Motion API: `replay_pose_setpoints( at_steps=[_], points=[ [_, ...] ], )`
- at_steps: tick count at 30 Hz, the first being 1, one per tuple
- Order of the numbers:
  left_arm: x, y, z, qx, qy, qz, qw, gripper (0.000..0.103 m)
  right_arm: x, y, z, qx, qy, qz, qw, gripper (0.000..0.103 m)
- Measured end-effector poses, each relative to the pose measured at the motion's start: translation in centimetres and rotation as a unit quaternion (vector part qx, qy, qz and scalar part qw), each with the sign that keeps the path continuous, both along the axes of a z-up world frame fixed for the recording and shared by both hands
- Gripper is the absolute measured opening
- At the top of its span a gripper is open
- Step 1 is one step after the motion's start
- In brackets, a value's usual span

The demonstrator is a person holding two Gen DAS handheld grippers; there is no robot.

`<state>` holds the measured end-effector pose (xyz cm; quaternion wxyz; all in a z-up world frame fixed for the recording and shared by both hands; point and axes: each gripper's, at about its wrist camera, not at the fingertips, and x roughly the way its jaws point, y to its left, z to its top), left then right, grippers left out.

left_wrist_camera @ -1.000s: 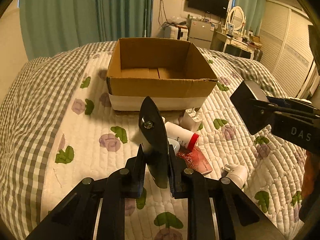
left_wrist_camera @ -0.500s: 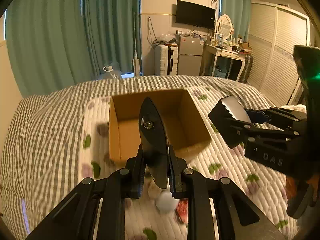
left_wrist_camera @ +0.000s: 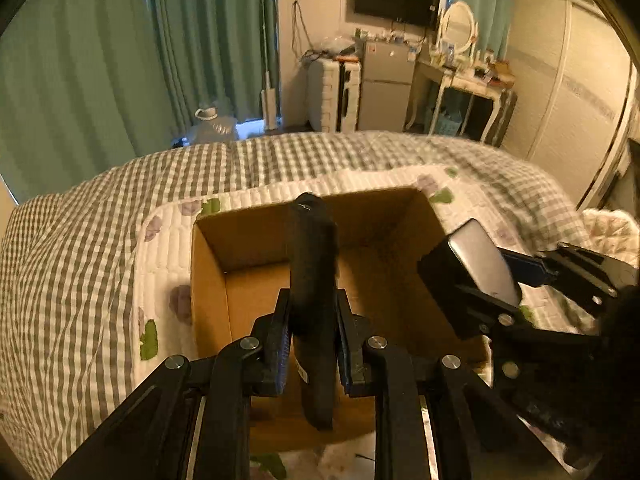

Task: Organize rigid objects
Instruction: 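Carry the black case and grey charger into the box and open both tools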

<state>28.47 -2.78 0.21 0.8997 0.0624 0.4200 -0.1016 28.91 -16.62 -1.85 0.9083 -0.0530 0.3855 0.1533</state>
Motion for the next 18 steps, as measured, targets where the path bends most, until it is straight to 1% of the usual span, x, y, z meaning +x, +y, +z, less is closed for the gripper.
replay_pose_setpoints(
  at_steps=[2,3,4,5,6,7,10,14,15,16,18],
  points=[
    [0.6,-0.1,-1.1,0.014,0.000,0.006,0.9999,0.020,0.6,0.0,-1.0,0.003,0.006,0.002,1.000,0.041],
    [0.9,0.0,-1.4,0.012,-0.002,0.008,0.9999,0.022,0.8,0.0,-1.3,0.004,0.007,0.003,1.000,0.041],
    [1.2,0.2,-1.7,0.009,0.001,0.010,0.9999,0.027,1.0,0.0,-1.7,0.004,0.010,0.003,1.000,0.041],
    [1.4,0.5,-2.0,0.005,0.003,0.015,0.9999,0.034,1.3,0.1,-2.1,0.003,0.012,0.004,1.000,0.041],
    [1.6,0.9,-2.1,0.003,0.003,0.024,0.9997,0.057,1.6,0.2,-2.4,0.002,0.015,0.005,1.000,0.042],
    [1.6,1.2,-2.2,0.002,-0.003,0.031,0.9995,0.067,1.8,0.2,-2.7,0.000,0.017,0.004,1.000,0.042],
    [1.8,2.1,-2.2,-0.007,-0.006,0.040,0.9992,0.067,2.3,0.3,-3.5,0.004,0.020,0.003,1.000,0.042],
    [0.9,2.8,-1.0,-0.016,-0.021,0.047,0.9985,0.067,2.2,0.1,-3.5,0.014,0.009,0.001,1.000,0.043],
    [0.8,3.0,-0.7,-0.016,-0.025,0.049,0.9984,0.070,1.8,-0.1,-2.9,0.017,-0.002,-0.003,1.000,0.047],
    [0.4,3.2,-0.3,-0.015,-0.029,0.051,0.9981,0.074,1.4,-0.3,-2.3,0.019,-0.014,-0.007,1.000,0.057],
    [-0.9,3.5,0.9,-0.013,-0.040,0.054,0.9977,0.077,0.3,-0.8,-0.5,0.020,-0.036,-0.016,0.999,0.065]
  ],
)
